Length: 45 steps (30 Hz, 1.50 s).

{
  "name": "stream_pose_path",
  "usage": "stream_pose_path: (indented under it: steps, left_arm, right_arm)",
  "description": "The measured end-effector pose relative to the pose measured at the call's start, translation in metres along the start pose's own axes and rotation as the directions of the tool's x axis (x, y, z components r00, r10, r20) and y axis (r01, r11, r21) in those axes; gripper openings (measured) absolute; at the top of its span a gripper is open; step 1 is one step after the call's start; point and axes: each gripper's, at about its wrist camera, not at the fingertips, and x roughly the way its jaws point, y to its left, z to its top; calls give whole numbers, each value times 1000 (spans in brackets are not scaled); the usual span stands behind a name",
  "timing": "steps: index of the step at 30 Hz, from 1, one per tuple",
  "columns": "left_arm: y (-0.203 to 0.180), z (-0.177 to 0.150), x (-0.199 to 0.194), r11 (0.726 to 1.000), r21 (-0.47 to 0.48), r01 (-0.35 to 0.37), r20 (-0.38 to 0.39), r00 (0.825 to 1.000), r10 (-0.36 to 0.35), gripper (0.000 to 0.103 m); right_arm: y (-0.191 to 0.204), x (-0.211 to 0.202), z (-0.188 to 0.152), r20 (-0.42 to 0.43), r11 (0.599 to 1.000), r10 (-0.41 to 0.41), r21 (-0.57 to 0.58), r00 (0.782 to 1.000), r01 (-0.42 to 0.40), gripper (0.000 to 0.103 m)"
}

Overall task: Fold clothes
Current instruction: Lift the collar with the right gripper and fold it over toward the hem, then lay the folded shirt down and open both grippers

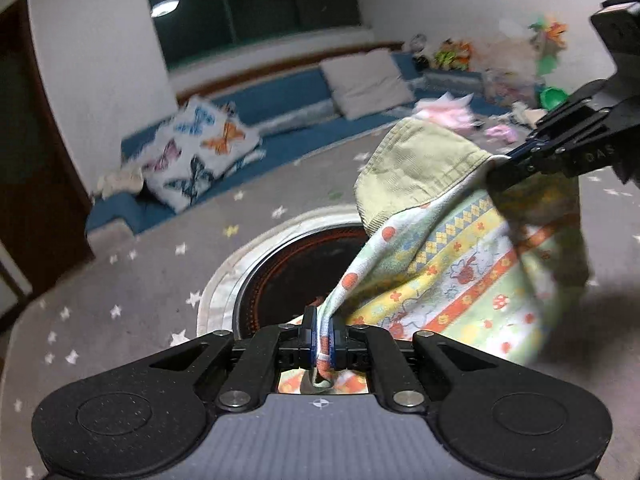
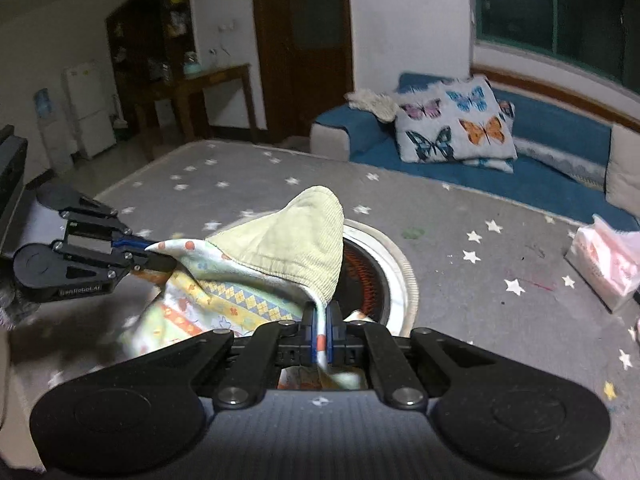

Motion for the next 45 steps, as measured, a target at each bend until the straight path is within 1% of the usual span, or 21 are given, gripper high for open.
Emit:
stream_pose_path:
  steps: [3,4,6,7,9,10,12,13,14,16,20,22,24,25,29,34,35,36,39,42,45]
  left_arm:
    - [14,1,37,998,-56,-19,-58,998,15,10]
    - [18,0,47,997,-77,-27,-74,997,21,12]
    - [22,-4,58,994,-103,-42,-84,996,33,16]
    - [24,-6,63,992,-114,-49,-88,995,39,17]
    - [25,-11,69,989,-128,-71,-92,994,59,27]
    - [25,-13,71,988,-131,-85,-95,993,73,28]
    - [28,-16,73,984,-141,-107,-97,991,94,37]
    - [28,-16,73,982,-149,-113,-95,990,100,39]
    - [30,-17,72,981,-154,-120,-94,990,107,44]
    - [31,-17,72,978,-164,-131,-96,989,116,49]
    - [31,-16,74,974,-169,-154,-102,985,138,58]
    - [32,-16,76,971,-173,-164,-107,983,146,61]
    - [32,-16,75,969,-172,-177,-112,981,159,67]
    - [32,-16,75,968,-171,-184,-115,979,166,67]
    - [31,-10,66,965,-180,-190,-103,979,173,67]
    - [13,10,61,978,-165,-130,-46,991,124,66]
    - [9,14,63,980,-160,-116,-41,993,111,64]
    - [6,18,66,982,-158,-101,-41,995,96,59]
    - [-2,27,80,986,-152,-70,-50,997,63,50]
    - [-6,33,96,987,-150,-62,-70,996,51,45]
    - [-7,33,113,986,-154,-60,-98,994,45,45]
  right_arm:
    - [-11,37,2,-32,999,-20,35,999,21,4]
    - [-14,48,-1,-38,998,-28,55,999,31,7]
    - [-20,68,-9,-48,994,-60,85,997,64,9]
    - [-23,73,-14,-48,992,-76,93,996,81,10]
    - [-28,73,-21,-43,988,-106,113,993,110,12]
    - [-30,72,-26,-40,985,-121,122,992,125,14]
    - [-31,65,-33,-36,982,-127,133,991,130,19]
    - [-31,61,-37,-34,982,-125,138,992,129,25]
    - [-31,57,-40,-33,982,-124,142,992,127,36]
    - [-30,49,-47,-30,981,-121,150,992,124,42]
    - [-30,33,-62,-24,979,-115,167,993,117,42]
    - [-37,36,-68,-42,972,-133,189,990,138,42]
    - [-48,38,-72,-47,960,-156,229,987,162,38]
    - [-51,37,-71,-44,955,-165,242,985,171,35]
    - [-56,30,-62,-16,948,-182,264,983,180,35]
    - [-43,41,-46,7,965,-108,241,994,103,25]
    - [-41,46,-43,7,967,-97,239,995,92,24]
    - [-40,51,-41,4,968,-93,236,996,89,24]
    - [-37,67,-35,-5,970,-80,230,997,79,23]
    - [-33,82,-28,-14,972,-68,225,998,70,23]
    - [-36,97,-28,-40,969,-75,231,996,82,23]
